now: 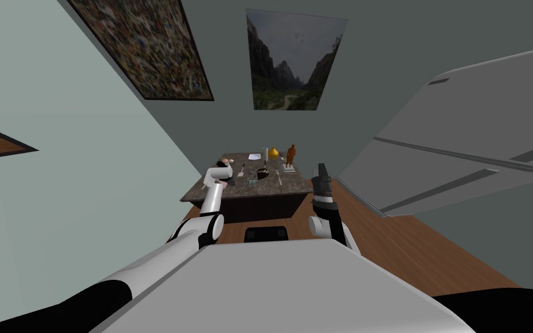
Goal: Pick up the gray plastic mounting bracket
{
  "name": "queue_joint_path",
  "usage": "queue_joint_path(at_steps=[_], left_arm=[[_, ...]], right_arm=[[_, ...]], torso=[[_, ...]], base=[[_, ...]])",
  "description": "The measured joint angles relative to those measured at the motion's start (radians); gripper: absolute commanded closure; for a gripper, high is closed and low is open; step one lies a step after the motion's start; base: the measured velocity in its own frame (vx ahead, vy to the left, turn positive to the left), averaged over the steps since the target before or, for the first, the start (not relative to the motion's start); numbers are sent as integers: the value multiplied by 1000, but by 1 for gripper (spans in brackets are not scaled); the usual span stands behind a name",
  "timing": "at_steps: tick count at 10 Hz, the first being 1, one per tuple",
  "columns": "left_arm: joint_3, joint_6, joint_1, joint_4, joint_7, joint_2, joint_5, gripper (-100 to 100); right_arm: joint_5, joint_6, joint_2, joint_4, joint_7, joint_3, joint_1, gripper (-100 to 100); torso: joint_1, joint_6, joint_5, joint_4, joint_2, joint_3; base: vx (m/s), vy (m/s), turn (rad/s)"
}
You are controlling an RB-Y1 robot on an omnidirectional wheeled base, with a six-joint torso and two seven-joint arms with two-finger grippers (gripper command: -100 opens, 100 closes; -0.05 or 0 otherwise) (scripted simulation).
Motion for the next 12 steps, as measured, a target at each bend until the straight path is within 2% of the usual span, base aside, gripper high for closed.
queue_joint_path(at_steps=[3, 7, 12], left_arm=[[8, 74, -48, 67, 13, -14, -11, -100], [13, 184, -79, 91, 25, -32, -22, -100], [24, 321, -147, 170, 46, -70, -39, -100]], right_arm=[[0, 0, 0, 0, 0, 0, 0, 0], [0, 0, 0, 0, 0, 0, 0, 0], [0, 0, 0, 0, 0, 0, 0, 0]], torso=[[-1, 0, 0, 0, -1, -1], [-1, 0, 0, 0, -1, -1], [-2, 0, -1, 0, -2, -1]], base=[[35, -28, 14], [36, -21, 13], [43, -38, 10]])
